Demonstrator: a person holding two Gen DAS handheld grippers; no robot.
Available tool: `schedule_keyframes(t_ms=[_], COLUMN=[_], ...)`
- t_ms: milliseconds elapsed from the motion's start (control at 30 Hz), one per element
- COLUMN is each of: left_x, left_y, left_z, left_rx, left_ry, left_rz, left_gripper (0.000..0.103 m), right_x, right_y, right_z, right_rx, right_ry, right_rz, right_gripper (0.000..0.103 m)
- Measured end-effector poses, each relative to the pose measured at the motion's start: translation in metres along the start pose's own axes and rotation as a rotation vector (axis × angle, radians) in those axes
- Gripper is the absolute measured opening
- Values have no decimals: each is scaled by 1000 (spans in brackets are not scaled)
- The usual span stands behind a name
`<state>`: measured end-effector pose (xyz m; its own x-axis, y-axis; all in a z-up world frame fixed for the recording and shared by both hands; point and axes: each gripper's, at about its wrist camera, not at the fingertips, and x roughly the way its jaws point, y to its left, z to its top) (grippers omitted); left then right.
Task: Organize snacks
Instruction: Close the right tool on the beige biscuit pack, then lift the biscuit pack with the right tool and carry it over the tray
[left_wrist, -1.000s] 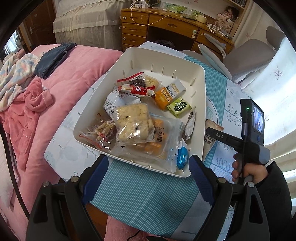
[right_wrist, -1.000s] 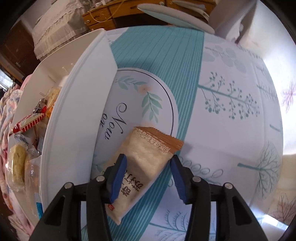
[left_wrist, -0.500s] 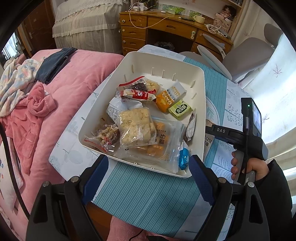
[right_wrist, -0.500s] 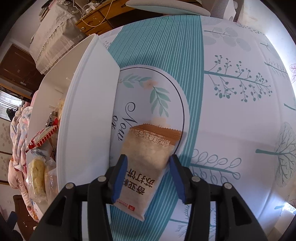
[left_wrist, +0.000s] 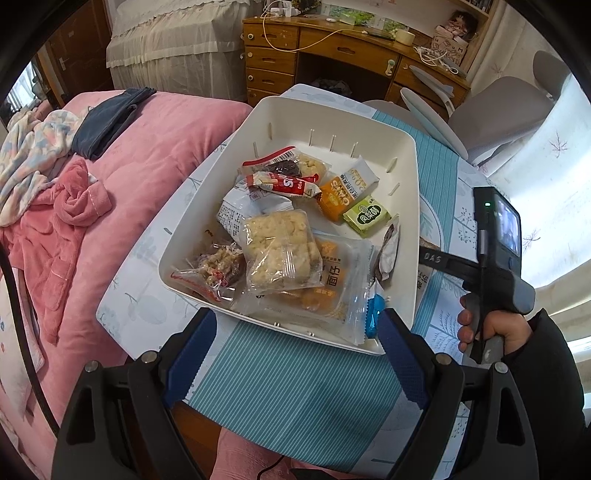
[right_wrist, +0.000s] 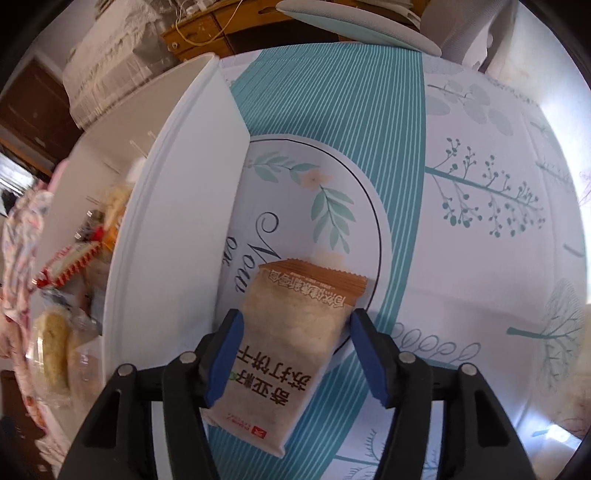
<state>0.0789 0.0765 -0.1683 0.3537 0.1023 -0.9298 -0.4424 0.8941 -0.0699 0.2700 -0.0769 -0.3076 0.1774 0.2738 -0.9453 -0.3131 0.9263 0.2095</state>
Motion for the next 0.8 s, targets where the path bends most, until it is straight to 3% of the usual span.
schedule_keyframes(t_ms=[233,367,600,800], left_x=[2,3,3,1], left_y=[5,8,10,12], left_z=[0,0,-1,-2], left_rx=[-4,-8,-12,-14], left_ry=[-1,1,-5,-9], left_rz=[5,6,8,4], left_gripper=[88,88,88,88], right_x=[1,-11,-17,-32], right_y=[3,-2,0,-5], right_z=[4,4,-2,-5], right_rx=[31,40,60,114], right_ry=[-12,-39,-64,-58], right_rz=[-12,14,31,103], right_gripper=[46,25,16,11])
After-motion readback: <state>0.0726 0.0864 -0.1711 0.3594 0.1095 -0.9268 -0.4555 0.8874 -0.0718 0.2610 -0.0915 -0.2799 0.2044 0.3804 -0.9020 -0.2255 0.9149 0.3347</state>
